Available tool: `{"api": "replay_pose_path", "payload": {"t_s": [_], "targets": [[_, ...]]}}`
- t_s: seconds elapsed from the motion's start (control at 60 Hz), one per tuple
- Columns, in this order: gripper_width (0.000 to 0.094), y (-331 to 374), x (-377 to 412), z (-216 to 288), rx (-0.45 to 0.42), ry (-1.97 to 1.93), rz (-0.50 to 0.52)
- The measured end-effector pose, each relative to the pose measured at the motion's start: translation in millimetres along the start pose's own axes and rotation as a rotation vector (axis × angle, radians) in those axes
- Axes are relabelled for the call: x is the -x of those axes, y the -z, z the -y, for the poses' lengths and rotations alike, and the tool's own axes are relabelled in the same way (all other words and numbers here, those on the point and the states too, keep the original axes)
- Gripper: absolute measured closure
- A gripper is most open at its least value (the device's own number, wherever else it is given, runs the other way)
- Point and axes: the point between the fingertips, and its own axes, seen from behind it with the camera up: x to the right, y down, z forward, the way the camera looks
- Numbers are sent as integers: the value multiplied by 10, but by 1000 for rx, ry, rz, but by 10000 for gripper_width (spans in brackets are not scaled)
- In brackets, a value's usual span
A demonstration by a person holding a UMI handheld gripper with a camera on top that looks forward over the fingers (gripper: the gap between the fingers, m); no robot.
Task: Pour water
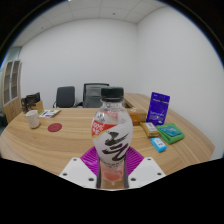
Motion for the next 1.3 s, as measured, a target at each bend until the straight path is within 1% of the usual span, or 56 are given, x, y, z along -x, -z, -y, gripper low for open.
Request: {"api": "replay_pose_path", "payload": {"t_s": [0.15,0.317,0.35,0.483,0.55,0.617,0.767,0.917,0.983,1.083,1.183,1.3], "targets": [[634,-80,140,494,-28,90,-49],[633,-176,630,1315,-77,323,-172],[634,-264,672,1514,-85,386,-185],[634,-434,1289,2135,-116,716,-320],[634,-611,1639,2382,-117,905,-360],[635,-782,2032,2519,-105,1108,-400],[636,-1229,2825,2460,-78,1541,-418],[635,-1554,3266,2202,-39,1958,-440],[637,-1632,3410,2122,-56,2086,-436],[636,-1692,3505,2014,-36,2158,-432],[635,-1741,3535,1924,-28,2144,-391],[636,-1708,3571,1932,-64,2017,-325]]}}
